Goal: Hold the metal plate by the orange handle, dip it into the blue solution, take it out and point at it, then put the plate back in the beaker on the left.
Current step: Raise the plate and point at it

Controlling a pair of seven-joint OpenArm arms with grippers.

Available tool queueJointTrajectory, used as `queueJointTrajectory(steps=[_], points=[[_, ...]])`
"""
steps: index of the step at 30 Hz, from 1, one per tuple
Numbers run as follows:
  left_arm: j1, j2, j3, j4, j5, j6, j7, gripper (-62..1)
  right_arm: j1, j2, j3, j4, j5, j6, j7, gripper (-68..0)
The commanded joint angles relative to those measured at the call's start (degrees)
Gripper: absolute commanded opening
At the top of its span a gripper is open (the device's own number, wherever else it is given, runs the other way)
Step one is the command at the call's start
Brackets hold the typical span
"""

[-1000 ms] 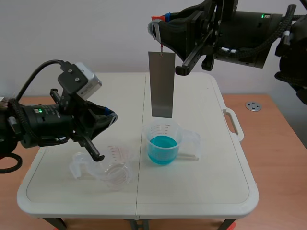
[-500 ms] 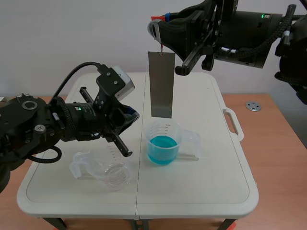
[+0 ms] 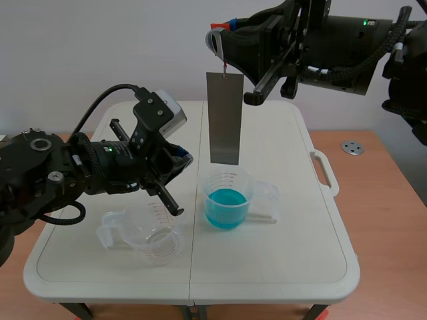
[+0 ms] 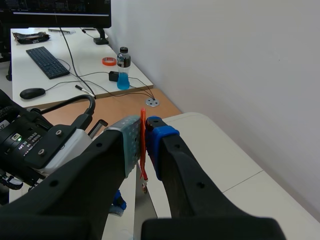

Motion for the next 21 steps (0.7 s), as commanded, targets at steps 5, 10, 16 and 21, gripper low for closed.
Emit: queueJointTrajectory(steps=[5, 10, 16, 21], points=[[3.2, -2.6, -4.7, 4.9, -0.5, 5.9, -1.6, -58.2, 1.1, 0.3, 0.9, 1.5, 1.1, 0.4, 0.9, -66.2], [11.7, -9.1, -12.2, 12.9, -0.6, 8.9, -2.9, -58.2, 1.1, 0.3, 0.9, 1.5, 1.1, 0.4, 0.9, -66.2], [24.5, -18.1, -23.3, 19.6, -2.9, 14.0, -5.2, -58.2, 1.2, 0.1, 0.9, 1.6, 1.1, 0.4, 1.1, -66.2], [37.6, -23.5, -33.2, 20.4, -7.4, 21.2, -5.1, -58.2, 1.2, -0.2, 0.9, 1.6, 1.1, 0.4, 1.2, -66.2]])
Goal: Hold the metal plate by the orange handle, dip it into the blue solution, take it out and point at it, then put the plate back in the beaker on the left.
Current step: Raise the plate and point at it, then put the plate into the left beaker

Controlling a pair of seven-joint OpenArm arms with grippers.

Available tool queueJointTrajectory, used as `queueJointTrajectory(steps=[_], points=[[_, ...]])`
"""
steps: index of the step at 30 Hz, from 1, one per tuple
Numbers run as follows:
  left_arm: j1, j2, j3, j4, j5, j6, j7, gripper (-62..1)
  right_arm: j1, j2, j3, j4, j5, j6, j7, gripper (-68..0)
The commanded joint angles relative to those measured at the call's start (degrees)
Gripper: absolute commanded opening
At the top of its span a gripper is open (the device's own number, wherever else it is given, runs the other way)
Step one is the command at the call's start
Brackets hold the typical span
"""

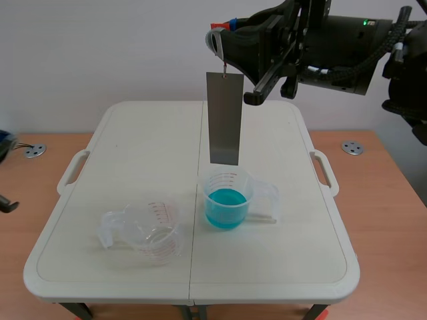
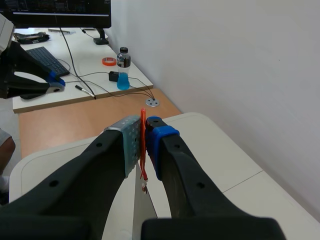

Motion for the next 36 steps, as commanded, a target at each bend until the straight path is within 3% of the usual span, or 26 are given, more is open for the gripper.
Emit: queueJointTrajectory(steps=[1, 6, 9, 13, 16, 24, 28, 36], points=[[4.0, -0.5, -2.4, -0.4, -0.8, 1.6, -0.6, -58.2, 1.2, -0.2, 0.9, 1.6, 1.1, 0.4, 1.3, -66.2], [17.4, -1.2, -10.8, -0.6, -1.5, 6.5, -0.6, -58.2, 1.2, -1.4, 0.9, 1.8, 1.1, 0.4, 1.2, -66.2], [24.2, -1.2, -12.8, -1.5, -1.6, 6.7, -0.6, -58.2, 1.2, -2.3, 0.8, 1.8, 1.0, 0.4, 1.1, -66.2], [30.9, -0.2, -12.7, -4.3, -2.5, 5.6, -2.4, -58.2, 1.7, -3.4, 0.5, 1.8, 1.0, 0.4, 0.8, -66.2], [33.6, 1.7, -12.1, -7.1, -4.3, 2.3, -4.7, -58.2, 2.4, -4.4, 0.1, 1.8, 1.0, 0.4, 0.2, -66.2], [33.9, 7.1, -3.4, -15.8, -4.6, -8.9, -6.9, -58.2, 4.2, -6.6, -3.0, 1.8, 1.0, 0.4, -0.9, -66.2], [32.8, 10.1, 3.1, -18.9, -4.5, -10.3, -10.5, -58.2, 4.2, -8.0, -4.5, 1.8, 0.7, 0.4, -1.1, -66.2], [26.4, 16.5, 13.2, -26.3, -4.6, -10.7, -10.5, -58.2, 4.2, -9.9, -8.7, 1.8, 0.6, 0.4, -1.9, -66.2]])
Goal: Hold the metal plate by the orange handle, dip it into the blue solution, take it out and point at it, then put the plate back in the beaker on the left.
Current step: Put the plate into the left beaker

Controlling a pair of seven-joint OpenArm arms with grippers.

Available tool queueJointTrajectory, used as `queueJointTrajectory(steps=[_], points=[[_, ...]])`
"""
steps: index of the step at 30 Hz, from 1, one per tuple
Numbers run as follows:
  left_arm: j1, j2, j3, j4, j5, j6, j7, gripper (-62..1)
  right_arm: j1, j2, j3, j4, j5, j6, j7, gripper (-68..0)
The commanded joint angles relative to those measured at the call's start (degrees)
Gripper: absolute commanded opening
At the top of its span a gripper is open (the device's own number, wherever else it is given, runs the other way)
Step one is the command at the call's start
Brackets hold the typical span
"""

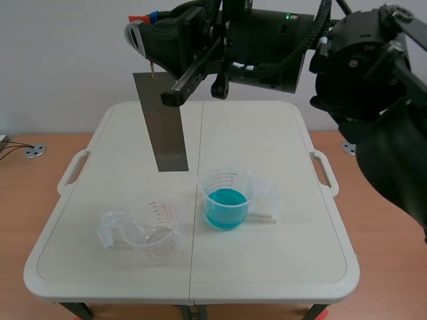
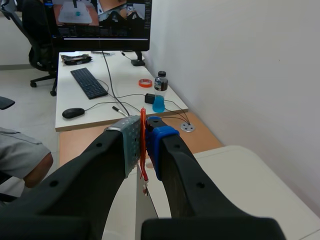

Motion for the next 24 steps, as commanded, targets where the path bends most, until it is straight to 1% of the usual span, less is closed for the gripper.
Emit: queueJointTrajectory(steps=[1, 5, 9, 18, 24], points=[[-1.1, 1.2, 0.1, -0.9, -0.2, -0.1, -0.5, -58.2, 1.3, -0.4, -0.8, 1.5, 0.8, 0.4, 1.2, -66.2], [-4.3, 4.3, 1.8, -5.7, 0.2, -0.1, -0.5, -58.2, 1.3, -1.0, -3.1, 1.5, 0.8, 0.4, 0.5, -66.2], [-5.8, 6.0, 2.3, -8.7, 0.3, -0.1, -0.3, -58.2, 1.2, -1.0, -5.3, 1.5, 0.8, 0.4, 0.6, -66.2], [-6.3, 6.4, 2.4, -9.5, 0.3, -0.1, -0.3, -58.2, 1.1, -1.0, -8.3, 1.5, 0.9, 0.4, 0.6, -66.2], [-6.3, 6.4, 2.4, -9.5, 0.2, -0.1, -0.3, -58.2, 1.1, -1.0, -8.8, 1.5, 0.8, 0.4, 0.5, -66.2]])
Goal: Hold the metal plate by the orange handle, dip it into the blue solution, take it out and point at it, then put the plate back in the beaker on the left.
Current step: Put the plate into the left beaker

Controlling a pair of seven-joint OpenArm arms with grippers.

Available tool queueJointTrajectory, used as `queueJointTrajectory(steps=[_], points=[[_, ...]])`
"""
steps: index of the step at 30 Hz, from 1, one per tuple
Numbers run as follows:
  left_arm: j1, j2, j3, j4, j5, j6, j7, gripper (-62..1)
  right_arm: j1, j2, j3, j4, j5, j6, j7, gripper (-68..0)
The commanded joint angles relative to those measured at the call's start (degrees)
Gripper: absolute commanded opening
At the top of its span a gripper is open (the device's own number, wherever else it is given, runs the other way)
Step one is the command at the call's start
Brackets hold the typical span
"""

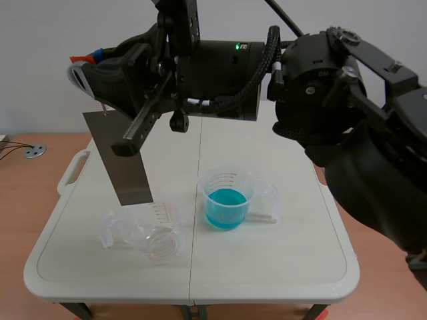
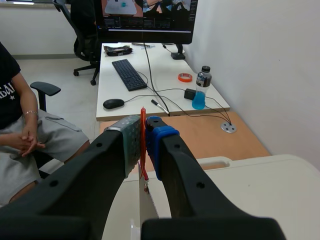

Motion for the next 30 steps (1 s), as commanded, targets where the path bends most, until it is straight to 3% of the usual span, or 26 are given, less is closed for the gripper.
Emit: queueJointTrajectory(steps=[1, 17, 30], points=[[0.6, -0.2, 0.0, 1.0, 0.0, -0.1, -0.5, -58.2, 1.1, -0.3, 0.2, 1.5, 0.8, 0.4, 0.8, -66.2], [0.6, 0.1, 0.0, 1.0, 0.0, -0.1, -0.5, -58.2, -0.2, -0.3, -0.8, 1.5, -0.6, 0.4, 0.7, -66.2], [0.6, 0.0, 0.0, 1.0, 0.0, -0.1, -0.4, -58.2, -4.0, -0.3, -0.8, 0.3, -5.2, 0.4, 1.9, -66.2]])
